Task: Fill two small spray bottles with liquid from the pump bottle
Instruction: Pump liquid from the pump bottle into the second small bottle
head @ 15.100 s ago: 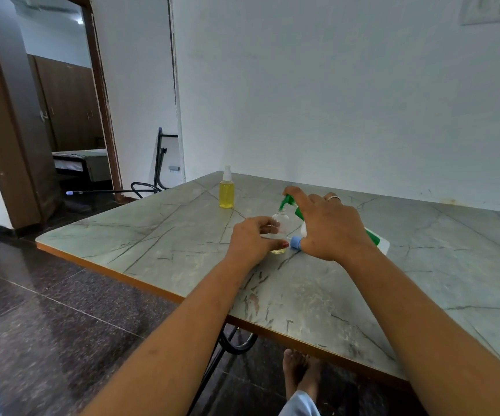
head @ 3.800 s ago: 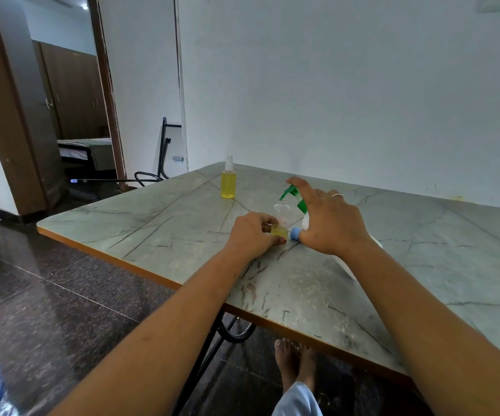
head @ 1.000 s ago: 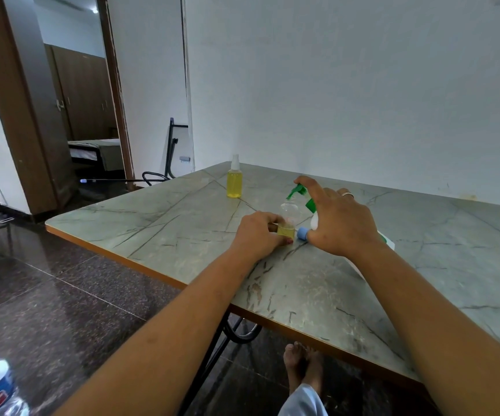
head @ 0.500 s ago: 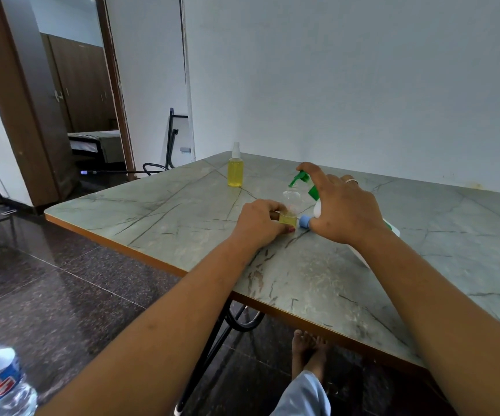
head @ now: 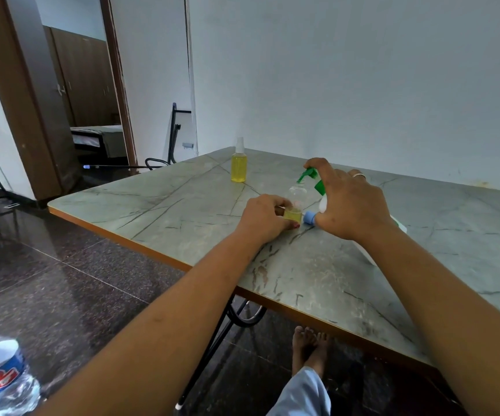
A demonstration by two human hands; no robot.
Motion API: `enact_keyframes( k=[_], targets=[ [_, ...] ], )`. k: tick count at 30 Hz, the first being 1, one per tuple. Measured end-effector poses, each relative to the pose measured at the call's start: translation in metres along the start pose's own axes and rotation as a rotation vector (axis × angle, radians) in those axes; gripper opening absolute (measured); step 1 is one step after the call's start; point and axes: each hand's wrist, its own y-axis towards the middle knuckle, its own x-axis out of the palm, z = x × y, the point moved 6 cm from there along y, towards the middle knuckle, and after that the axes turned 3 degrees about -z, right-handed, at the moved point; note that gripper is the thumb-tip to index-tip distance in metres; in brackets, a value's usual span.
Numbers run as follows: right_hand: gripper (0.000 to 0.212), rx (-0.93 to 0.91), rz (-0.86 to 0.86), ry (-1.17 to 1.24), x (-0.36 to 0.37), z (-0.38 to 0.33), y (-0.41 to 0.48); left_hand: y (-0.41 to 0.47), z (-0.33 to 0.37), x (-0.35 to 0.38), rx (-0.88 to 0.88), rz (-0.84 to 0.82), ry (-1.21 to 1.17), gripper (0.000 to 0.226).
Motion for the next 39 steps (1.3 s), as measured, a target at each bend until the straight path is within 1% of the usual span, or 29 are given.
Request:
enact_keyframes(
  k=[9, 15, 17, 22, 30, 36, 39],
  targets=[
    [0.08, -0.016, 0.023, -0.012, 0.0011, -0.0019, 0.0006, -0.0005, 0.0001, -0.0004, 0.008, 0.01, 0.016, 0.052],
    [0.1, -0.037, 0.018, -0.045, 0.0015, -0.0011, -0.0001, -0.001, -0.0003, -0.0017, -0.001, 0.018, 0.003, 0.052],
    [0.103, -0.032, 0.016, -0.044, 0.0021, -0.0011, -0.0005, -0.0016, 0.0008, -0.0014, -0.002, 0.016, 0.011, 0.052],
    [0.09, -0.02, 0.013, -0.025, 0.0032, -0.0008, 0.0008, -0.0013, 0.0012, -0.0015, -0.009, 0.007, 0.013, 0.053],
    [0.081, -0.009, 0.017, 0.004, 0.0013, 0.0001, 0.0026, -0.0005, 0.0014, -0.0004, -0.008, 0.0, 0.031, 0.054],
    [0.081, -0.023, 0.009, 0.011, 0.0026, -0.0024, 0.003, 0.0006, 0.0013, -0.0005, -0.012, 0.006, 0.052, 0.052],
    [0.088, -0.031, 0.001, -0.006, 0.0038, -0.0037, 0.0034, 0.0007, -0.0001, -0.0008, -0.016, 0.016, 0.046, 0.052]
  ],
)
